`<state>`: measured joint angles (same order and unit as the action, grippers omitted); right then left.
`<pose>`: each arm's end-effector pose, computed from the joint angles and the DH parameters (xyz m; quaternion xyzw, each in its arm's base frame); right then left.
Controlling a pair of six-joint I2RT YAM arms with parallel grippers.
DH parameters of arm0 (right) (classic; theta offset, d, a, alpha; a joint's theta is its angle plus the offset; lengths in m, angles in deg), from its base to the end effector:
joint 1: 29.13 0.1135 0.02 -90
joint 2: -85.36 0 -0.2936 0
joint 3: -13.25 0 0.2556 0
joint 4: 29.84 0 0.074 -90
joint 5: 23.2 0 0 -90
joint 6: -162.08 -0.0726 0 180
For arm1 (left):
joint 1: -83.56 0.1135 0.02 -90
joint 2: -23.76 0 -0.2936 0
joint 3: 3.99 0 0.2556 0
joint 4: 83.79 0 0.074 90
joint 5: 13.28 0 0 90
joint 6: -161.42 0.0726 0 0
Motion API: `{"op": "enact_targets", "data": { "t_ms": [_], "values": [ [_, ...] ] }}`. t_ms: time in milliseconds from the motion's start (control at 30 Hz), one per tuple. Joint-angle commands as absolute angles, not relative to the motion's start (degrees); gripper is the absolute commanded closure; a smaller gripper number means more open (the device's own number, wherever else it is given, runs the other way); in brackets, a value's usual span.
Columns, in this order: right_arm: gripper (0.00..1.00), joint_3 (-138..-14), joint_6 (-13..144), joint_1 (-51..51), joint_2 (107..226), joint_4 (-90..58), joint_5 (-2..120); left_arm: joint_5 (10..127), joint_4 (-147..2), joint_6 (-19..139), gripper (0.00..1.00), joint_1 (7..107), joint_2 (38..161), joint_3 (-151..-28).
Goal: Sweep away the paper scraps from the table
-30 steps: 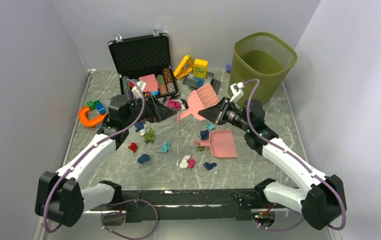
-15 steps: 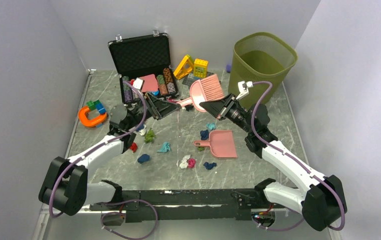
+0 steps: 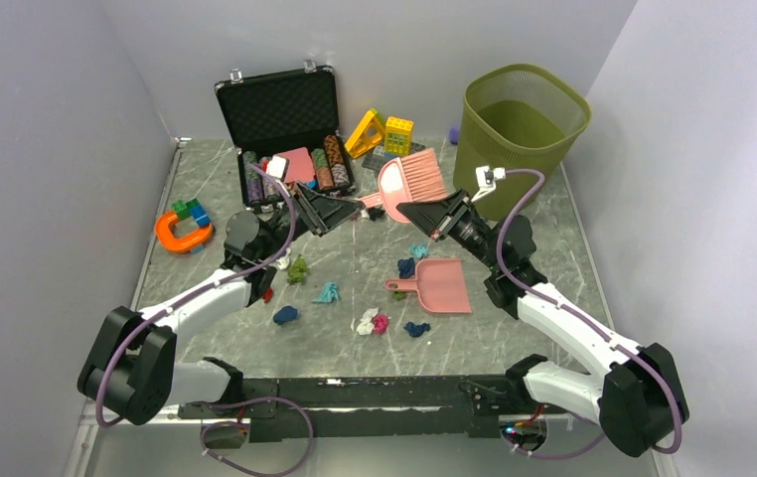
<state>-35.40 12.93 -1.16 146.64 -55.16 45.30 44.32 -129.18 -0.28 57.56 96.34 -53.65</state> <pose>0.2228 0.1485 0.3462 0.0246 0.6302 0.6131 0.4757 0.2459 -0.1632 0.3458 0.0065 0.5819 -0.7032 0.4086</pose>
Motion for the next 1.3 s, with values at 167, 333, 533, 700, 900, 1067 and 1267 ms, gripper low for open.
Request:
{"op": "enact_targets", "data": {
  "t_ms": [167,333,533,700,900,1067,1267],
  "values": [
    [1.00,-34.2,13.5,0.0,146.9,-60.9,46.4,48.6,-132.9,-2.4,0.41,56.0,96.2,-55.7],
    [1.00,-34.4,14.6,0.4,147.2,-60.4,47.0,49.0,-134.7,-3.9,0.46,55.5,97.3,-55.4],
    [1.00,-34.1,15.0,0.5,147.8,-60.6,47.3,48.8,-135.6,-4.3,0.60,55.0,98.0,-55.3],
    [0.95,-33.6,15.7,0.5,146.9,-59.3,47.9,49.5,-136.8,-4.3,0.98,55.0,97.8,-54.4],
    [0.01,-34.6,18.7,0.5,143.5,-49.0,49.7,45.8,-126.9,3.2,1.00,57.8,93.7,-54.2],
    [0.00,-35.0,20.8,0.5,136.8,-28.3,58.0,47.2,-94.4,21.6,1.00,64.5,81.4,-55.5],
    [0.00,-36.9,14.9,0.5,138.0,-2.2,68.5,67.7,-60.7,40.0,1.00,66.0,68.7,-60.1]
  ]
}}
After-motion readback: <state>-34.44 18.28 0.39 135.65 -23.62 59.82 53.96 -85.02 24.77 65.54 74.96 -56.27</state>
